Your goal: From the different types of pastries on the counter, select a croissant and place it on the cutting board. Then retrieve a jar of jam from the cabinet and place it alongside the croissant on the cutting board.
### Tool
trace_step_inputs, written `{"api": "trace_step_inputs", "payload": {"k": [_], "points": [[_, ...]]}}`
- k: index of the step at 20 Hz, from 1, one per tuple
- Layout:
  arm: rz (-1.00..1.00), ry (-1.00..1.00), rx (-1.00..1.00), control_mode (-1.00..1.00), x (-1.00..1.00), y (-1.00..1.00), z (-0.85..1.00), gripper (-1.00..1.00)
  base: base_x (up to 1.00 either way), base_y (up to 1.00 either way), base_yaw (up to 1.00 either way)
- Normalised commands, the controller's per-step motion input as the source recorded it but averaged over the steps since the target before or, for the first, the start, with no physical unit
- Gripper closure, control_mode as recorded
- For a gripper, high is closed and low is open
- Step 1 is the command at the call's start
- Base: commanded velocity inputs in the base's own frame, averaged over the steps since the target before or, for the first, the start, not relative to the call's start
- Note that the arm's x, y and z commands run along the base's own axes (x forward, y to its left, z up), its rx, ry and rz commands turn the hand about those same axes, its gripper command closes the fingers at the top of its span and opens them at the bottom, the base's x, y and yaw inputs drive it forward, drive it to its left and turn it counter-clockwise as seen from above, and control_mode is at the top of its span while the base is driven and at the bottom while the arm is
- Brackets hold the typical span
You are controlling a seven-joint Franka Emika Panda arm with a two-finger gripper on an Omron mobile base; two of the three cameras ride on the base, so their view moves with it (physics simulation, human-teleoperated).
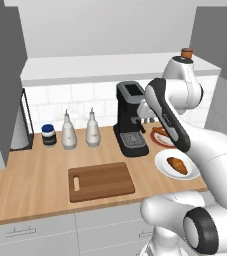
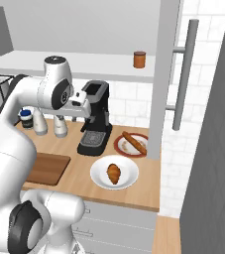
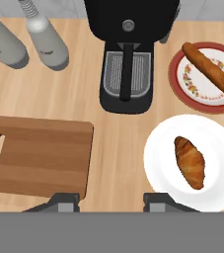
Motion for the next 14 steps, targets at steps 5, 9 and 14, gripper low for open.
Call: {"api": "trace_step_inputs", "payload": {"k": [5, 9, 14], "points": [[0.0, 0.01, 0.0, -1.0, 0.0, 0.0, 0.0, -1.0, 0.0, 0.0, 0.0], [0.0, 0.0, 0.0, -1.0, 0.0, 0.0, 0.0, -1.0, 0.0, 0.0, 0.0], [0.0, 0.0, 0.0, -1.0, 0.0, -0.06, 0.0, -1.0, 0.0, 0.0, 0.0]]}}
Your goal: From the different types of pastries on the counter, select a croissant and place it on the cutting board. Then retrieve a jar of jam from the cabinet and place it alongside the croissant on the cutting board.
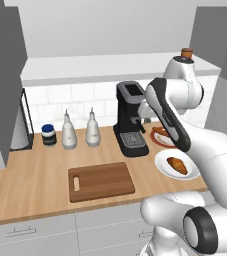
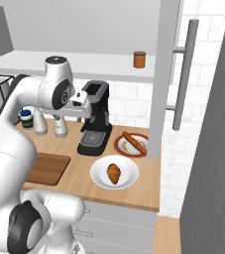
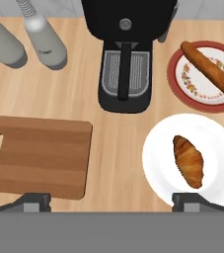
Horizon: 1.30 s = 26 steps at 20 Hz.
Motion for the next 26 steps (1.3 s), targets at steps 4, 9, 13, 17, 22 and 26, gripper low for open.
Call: {"api": "trace_step_inputs", "payload": {"k": [4, 9, 13, 17, 22, 26], "points": [[0.0, 0.0, 0.0, -1.0, -0.03, -0.22, 0.02, -1.0, 0.0, 0.0, 0.0], [-0.04, 0.0, 0.0, -1.0, -0.05, -0.53, 0.14, -1.0, 0.0, 0.0, 0.0], [-0.09, -0.08, 0.0, -1.0, 0.04, -0.54, 0.11, -1.0, 0.0, 0.0, 0.0], [-0.03, -0.09, 0.0, -1.0, 0.23, -0.28, 0.02, -1.0, 0.0, 0.0, 0.0], [-0.14, -0.15, 0.0, -1.0, 0.03, -0.58, 0.19, -1.0, 0.0, 0.0, 0.0], [-0.09, -0.09, 0.02, -1.0, 0.34, -0.57, 0.32, -1.0, 0.0, 0.0, 0.0]]}}
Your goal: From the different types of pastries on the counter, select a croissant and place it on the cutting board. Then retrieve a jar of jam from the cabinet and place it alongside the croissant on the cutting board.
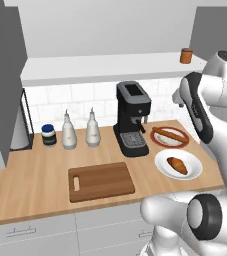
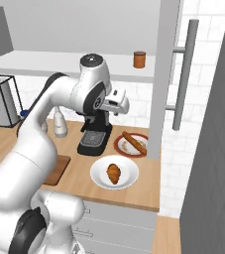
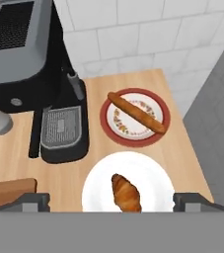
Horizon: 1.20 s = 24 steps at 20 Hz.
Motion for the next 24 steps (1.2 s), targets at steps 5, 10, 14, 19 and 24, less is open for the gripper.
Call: {"api": "trace_step_inputs", "payload": {"k": [5, 10, 14, 19, 24], "points": [[0.0, -0.17, 0.0, -1.0, 0.84, -0.28, 0.43, -1.0, 0.0, 0.0, 0.0], [-0.03, -0.16, 0.0, -1.0, 0.64, -0.34, 0.62, -1.0, 0.0, 0.0, 0.0], [-0.04, -0.21, 0.0, -1.0, 0.56, -0.27, 0.72, -1.0, 0.0, 0.0, 0.0], [0.0, -0.25, -0.04, -1.0, 0.48, -0.04, 0.59, -1.0, 0.0, 0.0, 0.0], [0.0, -0.16, -0.05, -1.0, 0.32, -0.29, 0.24, -1.0, 0.0, 0.0, 0.0]]}}
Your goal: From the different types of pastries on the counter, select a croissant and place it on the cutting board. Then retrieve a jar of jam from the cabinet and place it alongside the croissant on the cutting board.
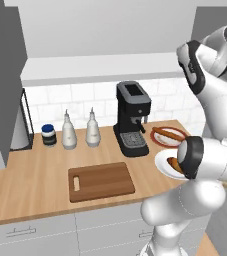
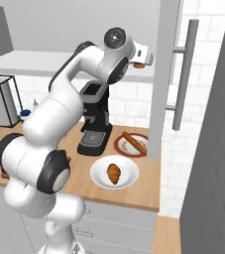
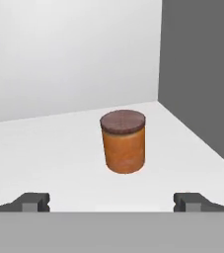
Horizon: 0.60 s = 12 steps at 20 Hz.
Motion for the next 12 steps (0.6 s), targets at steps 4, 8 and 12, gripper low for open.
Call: {"api": "trace_step_inputs", "payload": {"k": [4, 8, 12], "points": [[0.0, -0.01, -0.01, -1.0, 0.17, -0.18, 0.0, -1.0, 0.0, 0.0, 0.0], [0.0, -0.01, -0.04, -1.0, 0.38, 0.0, 0.0, -1.0, 0.0, 0.0, 0.0], [0.0, 0.0, -0.07, -1.0, 0.62, 0.0, 0.0, -1.0, 0.0, 0.0, 0.0]]}}
